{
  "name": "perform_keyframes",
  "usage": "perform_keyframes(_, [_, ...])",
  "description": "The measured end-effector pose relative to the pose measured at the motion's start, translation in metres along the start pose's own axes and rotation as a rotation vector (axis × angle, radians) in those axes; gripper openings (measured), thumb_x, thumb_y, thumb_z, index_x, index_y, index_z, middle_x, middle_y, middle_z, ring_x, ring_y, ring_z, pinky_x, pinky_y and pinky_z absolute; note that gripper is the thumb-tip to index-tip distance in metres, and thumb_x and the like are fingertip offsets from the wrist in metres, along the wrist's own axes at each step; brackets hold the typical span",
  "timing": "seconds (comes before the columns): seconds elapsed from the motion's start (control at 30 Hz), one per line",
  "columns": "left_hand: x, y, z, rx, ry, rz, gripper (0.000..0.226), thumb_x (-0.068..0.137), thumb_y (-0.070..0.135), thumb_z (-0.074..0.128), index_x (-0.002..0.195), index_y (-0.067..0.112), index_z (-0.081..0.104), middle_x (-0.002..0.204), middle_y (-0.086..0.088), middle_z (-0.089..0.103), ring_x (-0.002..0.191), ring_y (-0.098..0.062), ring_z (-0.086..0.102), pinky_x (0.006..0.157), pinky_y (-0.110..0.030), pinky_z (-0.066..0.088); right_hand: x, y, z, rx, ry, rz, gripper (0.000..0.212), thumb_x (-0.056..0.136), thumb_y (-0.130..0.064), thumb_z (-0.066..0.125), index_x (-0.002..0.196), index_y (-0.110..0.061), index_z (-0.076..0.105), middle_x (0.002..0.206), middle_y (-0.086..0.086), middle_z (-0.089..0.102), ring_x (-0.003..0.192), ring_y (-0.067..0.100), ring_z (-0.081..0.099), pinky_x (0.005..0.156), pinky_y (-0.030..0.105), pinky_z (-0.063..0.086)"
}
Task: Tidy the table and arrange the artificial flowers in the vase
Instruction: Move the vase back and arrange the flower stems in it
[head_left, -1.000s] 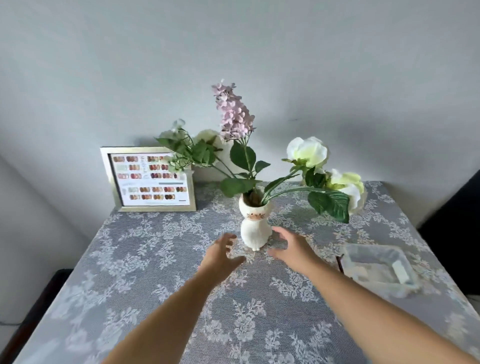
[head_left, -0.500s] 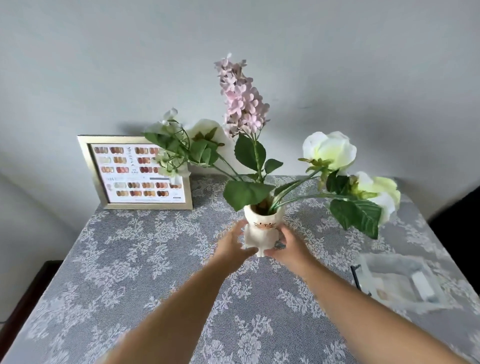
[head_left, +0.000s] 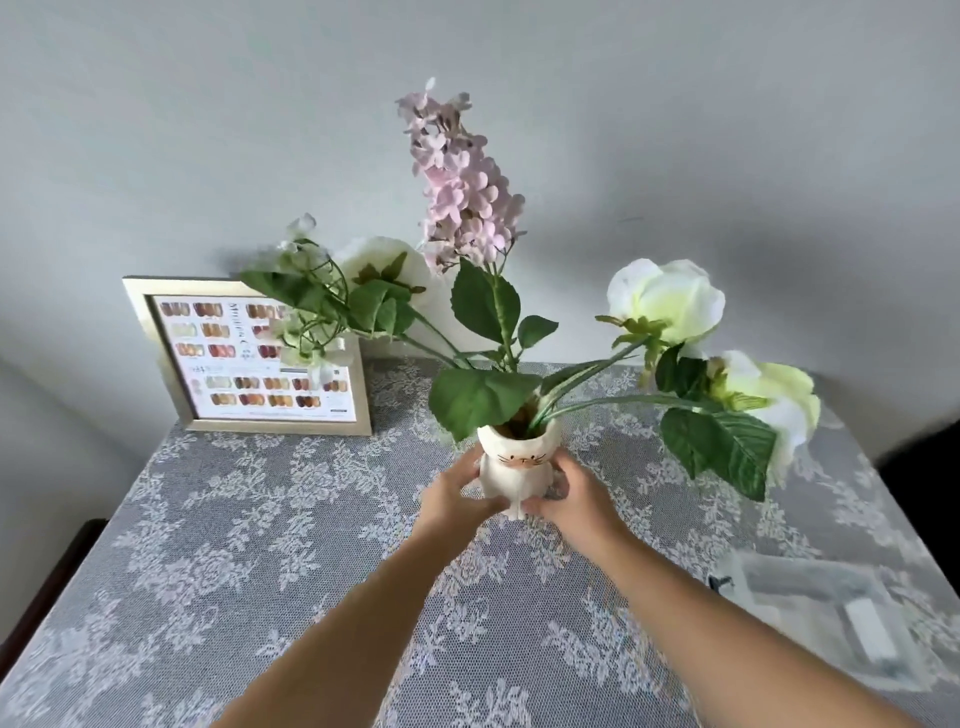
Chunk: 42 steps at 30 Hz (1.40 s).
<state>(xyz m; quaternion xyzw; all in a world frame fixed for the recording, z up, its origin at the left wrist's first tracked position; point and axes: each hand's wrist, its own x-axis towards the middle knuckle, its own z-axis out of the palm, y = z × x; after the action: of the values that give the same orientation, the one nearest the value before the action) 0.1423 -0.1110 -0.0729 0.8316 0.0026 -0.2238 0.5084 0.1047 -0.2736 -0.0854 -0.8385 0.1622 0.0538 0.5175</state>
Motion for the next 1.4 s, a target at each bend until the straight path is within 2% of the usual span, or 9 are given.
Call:
perform_keyframes(0.2, [0.036,0.024,-0.009,0.025,-0.006,0.026,0.065,0.069,0.023,0.078,0.128,0.02,0.053,0.12,0.0,0.065,0.097,-0.022,0.065,0.089,-0.04,0.053,0.038,-0.02,-0.013,-0.007,0.014,-0.03,0.074,0.065,-0.023,0.081,0.13,-0.025,0.046,0.125,-0.002,0.059,0.11,0.017,0.057,0.092,0.042,0.05])
perform_keyframes(0.3, [0.057,0.035,-0.015,-0.003,-0.028,0.062,0.069,0.071,0.019,0.077,0.133,0.025,0.048,0.127,-0.001,0.062,0.079,-0.015,0.067,0.073,-0.032,0.058,0.062,-0.028,-0.017,-0.007,0.019,-0.049,0.074,0.064,-0.02,0.082,0.129,-0.022,0.047,0.126,0.001,0.059,0.109,0.019,0.058,0.091,0.042,0.05])
perform_keyframes(0.4, [0.075,0.045,-0.019,-0.01,-0.023,0.078,0.079,0.073,0.013,0.076,0.139,0.031,0.037,0.133,-0.001,0.057,0.079,-0.02,0.068,0.066,-0.029,0.058,0.083,-0.035,-0.019,0.005,0.018,-0.063,0.073,0.063,-0.017,0.082,0.128,-0.019,0.048,0.123,0.001,0.061,0.106,0.02,0.059,0.09,0.041,0.051])
perform_keyframes(0.57, [0.1,0.056,-0.021,0.022,-0.02,0.058,0.071,0.075,0.018,0.074,0.137,0.03,0.041,0.127,0.005,0.059,0.077,-0.018,0.069,0.051,-0.015,0.048,0.113,-0.037,-0.023,0.023,0.032,-0.068,0.075,0.062,-0.014,0.082,0.128,-0.021,0.047,0.123,0.001,0.06,0.107,0.021,0.059,0.088,0.041,0.053])
perform_keyframes(0.73, [0.123,0.055,-0.018,0.007,-0.017,0.061,0.077,0.073,0.015,0.075,0.137,0.037,0.037,0.136,-0.002,0.054,0.081,-0.019,0.068,0.069,-0.03,0.058,0.132,-0.034,-0.025,-0.008,0.043,-0.065,0.073,0.064,-0.014,0.082,0.127,-0.02,0.048,0.122,0.001,0.061,0.098,0.015,0.057,0.076,0.026,0.048])
perform_keyframes(0.83, [0.133,0.052,-0.016,0.006,-0.015,0.059,0.078,0.071,0.016,0.076,0.136,0.037,0.039,0.136,-0.004,0.054,0.089,-0.02,0.067,0.081,-0.04,0.058,0.141,-0.029,-0.024,0.005,0.045,-0.056,0.073,0.063,-0.014,0.083,0.127,-0.02,0.048,0.122,0.004,0.062,0.098,0.016,0.059,0.076,0.025,0.048])
perform_keyframes(1.13, [0.147,0.043,-0.012,0.027,-0.034,0.059,0.075,0.071,0.021,0.075,0.134,0.039,0.038,0.134,0.002,0.055,0.11,-0.027,0.059,0.092,-0.051,0.051,0.151,-0.023,-0.019,0.002,0.069,-0.071,0.073,0.061,-0.015,0.084,0.125,-0.018,0.049,0.12,0.004,0.062,0.1,0.02,0.06,0.08,0.031,0.05])
perform_keyframes(1.27, [0.143,0.042,-0.005,0.024,-0.038,0.065,0.071,0.076,0.027,0.071,0.136,0.039,0.035,0.135,0.008,0.053,0.105,-0.021,0.06,0.089,-0.037,0.05,0.146,-0.024,-0.019,-0.05,0.089,-0.105,0.073,0.063,-0.02,0.083,0.127,-0.018,0.047,0.119,0.002,0.062,0.098,0.018,0.059,0.076,0.028,0.047])
perform_keyframes(1.4, [0.131,0.048,-0.004,0.016,-0.04,0.083,0.079,0.077,0.019,0.071,0.139,0.042,0.028,0.139,0.005,0.05,0.11,-0.018,0.06,0.087,-0.036,0.053,0.132,-0.03,-0.018,-0.09,0.154,-0.113,0.08,0.065,-0.026,0.081,0.134,-0.02,0.042,0.126,0.003,0.059,0.108,0.019,0.056,0.078,0.028,0.045])
